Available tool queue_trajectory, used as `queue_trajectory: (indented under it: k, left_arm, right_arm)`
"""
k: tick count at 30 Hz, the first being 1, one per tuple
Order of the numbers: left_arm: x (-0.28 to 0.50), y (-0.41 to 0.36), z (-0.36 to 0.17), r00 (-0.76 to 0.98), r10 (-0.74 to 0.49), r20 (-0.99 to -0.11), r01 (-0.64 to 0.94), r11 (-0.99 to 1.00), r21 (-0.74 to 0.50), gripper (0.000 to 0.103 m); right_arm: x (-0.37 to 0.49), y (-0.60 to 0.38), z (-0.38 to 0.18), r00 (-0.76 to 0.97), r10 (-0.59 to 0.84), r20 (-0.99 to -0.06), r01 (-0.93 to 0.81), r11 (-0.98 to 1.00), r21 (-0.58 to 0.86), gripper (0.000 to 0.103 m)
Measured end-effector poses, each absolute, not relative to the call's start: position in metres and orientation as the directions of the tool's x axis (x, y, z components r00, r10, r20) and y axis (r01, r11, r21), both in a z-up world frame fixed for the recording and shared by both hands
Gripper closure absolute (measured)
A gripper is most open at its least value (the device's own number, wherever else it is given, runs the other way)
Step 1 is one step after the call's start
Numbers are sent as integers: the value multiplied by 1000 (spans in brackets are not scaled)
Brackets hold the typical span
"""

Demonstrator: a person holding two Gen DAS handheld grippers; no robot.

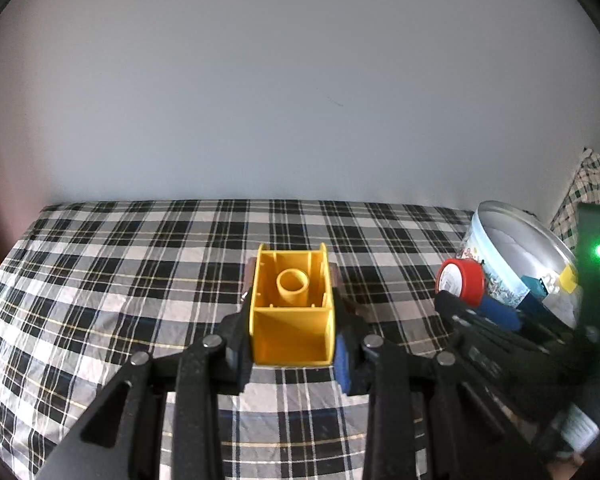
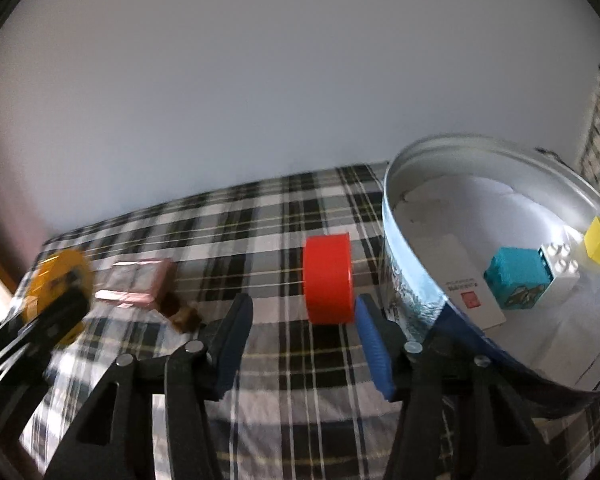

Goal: Organize rigid objects
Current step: 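Grasp the yellow face brick with the left tool while the right tool grasps the red tape roll, then lift the yellow brick and red roll and carry them toward the tin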

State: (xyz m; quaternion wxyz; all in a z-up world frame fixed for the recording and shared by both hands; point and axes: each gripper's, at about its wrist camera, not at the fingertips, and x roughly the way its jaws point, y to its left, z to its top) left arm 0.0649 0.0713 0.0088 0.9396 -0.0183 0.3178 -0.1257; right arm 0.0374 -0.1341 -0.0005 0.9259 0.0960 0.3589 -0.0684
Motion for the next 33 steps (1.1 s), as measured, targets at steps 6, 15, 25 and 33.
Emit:
queue_trajectory:
  k: [6,15,25,33]
  left_arm:
    - [68,72,3,765,-227,-603,195,974,-118,73]
    - [66,75,-1,817,-139,-560,107,990,-90,73]
    - [52,72,1,854,-90,-512,72,996,-56,73]
    - [32,60,7,869,-74,-488,63,997,-38,73]
  right_arm:
    - [64,-152,-18,672,-33,-740,280,936,213,74]
    - [36,-146,3,764,197,-614,16,946,323,77]
    - [-9,-112,29,861,146,-487,-89,986,138,76]
    - [-39,-122,25,872,136,-470,-110,991,83,77]
